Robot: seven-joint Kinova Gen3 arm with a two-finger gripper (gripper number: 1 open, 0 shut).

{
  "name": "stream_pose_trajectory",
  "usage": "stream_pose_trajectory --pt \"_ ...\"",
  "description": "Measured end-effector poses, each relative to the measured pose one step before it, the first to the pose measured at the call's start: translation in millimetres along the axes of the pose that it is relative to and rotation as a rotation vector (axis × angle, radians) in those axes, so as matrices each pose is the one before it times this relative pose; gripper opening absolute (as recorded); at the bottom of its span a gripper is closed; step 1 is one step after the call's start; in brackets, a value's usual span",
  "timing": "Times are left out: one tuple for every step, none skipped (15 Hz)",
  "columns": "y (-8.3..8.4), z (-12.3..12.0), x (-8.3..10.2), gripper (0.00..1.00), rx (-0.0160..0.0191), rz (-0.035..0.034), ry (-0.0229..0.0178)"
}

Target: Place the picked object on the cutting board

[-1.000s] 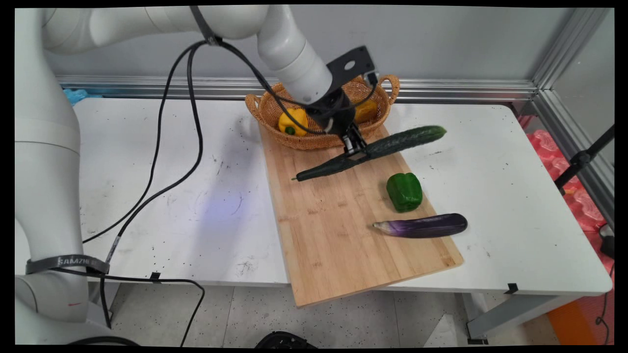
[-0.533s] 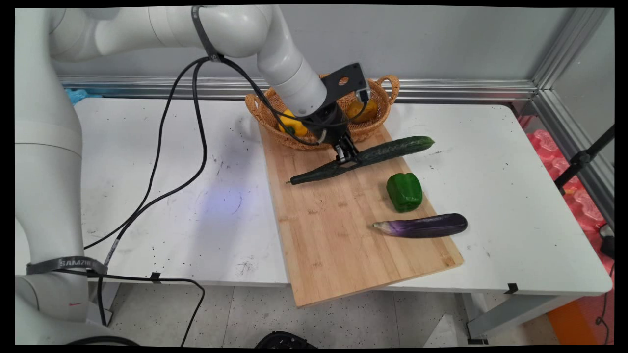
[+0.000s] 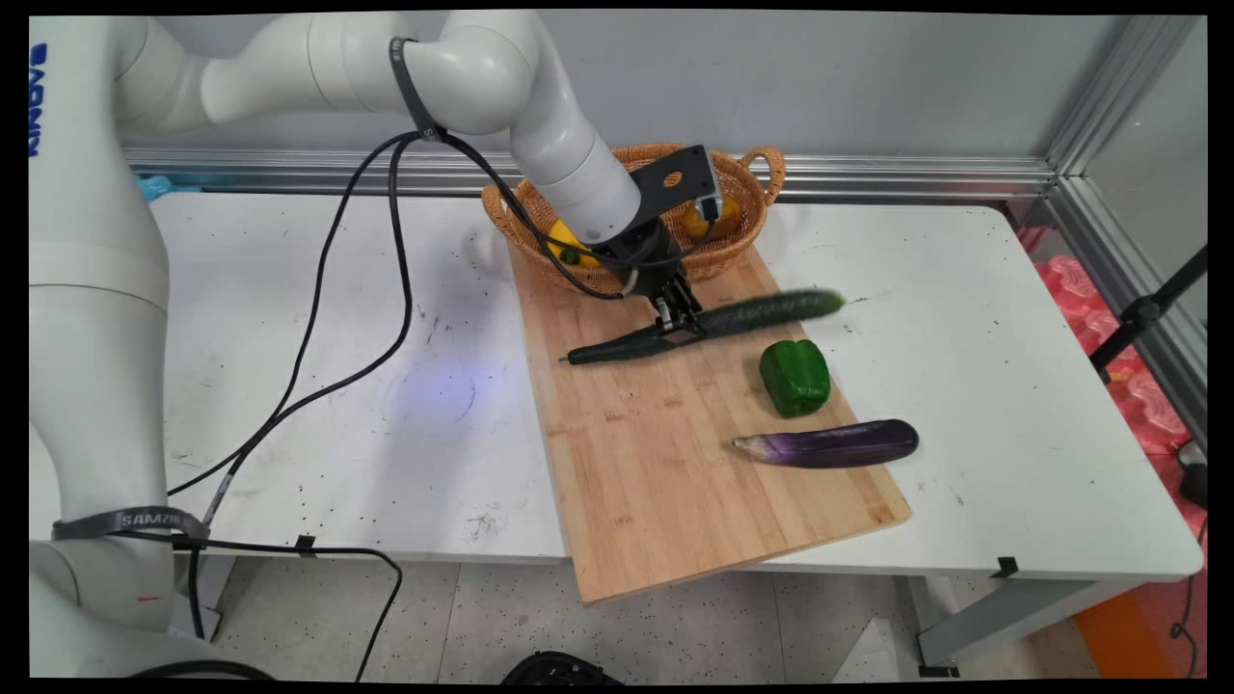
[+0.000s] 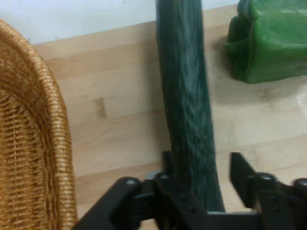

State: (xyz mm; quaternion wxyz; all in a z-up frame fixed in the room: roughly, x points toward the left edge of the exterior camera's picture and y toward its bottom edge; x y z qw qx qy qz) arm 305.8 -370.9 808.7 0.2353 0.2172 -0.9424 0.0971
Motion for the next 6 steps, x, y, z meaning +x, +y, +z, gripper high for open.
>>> stream_pose_trajectory --pt "-1.0 1.45 -0.08 1.0 0.0003 0.00215 0.00207" --pt "-1.02 1.24 0.34 1.0 0.00045 0.0016 0.00278" --pt "-0.71 0.81 0.61 1.0 -0.00044 0.00106 0.00265" --pt "-0.68 0.61 0.94 1.0 -0.00127 0.00011 0.00376" --pt "-0.73 -0.09 1.52 1.0 -0.0018 -0.00158 0.00497" --pt "-0.46 -0.54 1.75 1.0 -0.0028 -0.00218 0.00496"
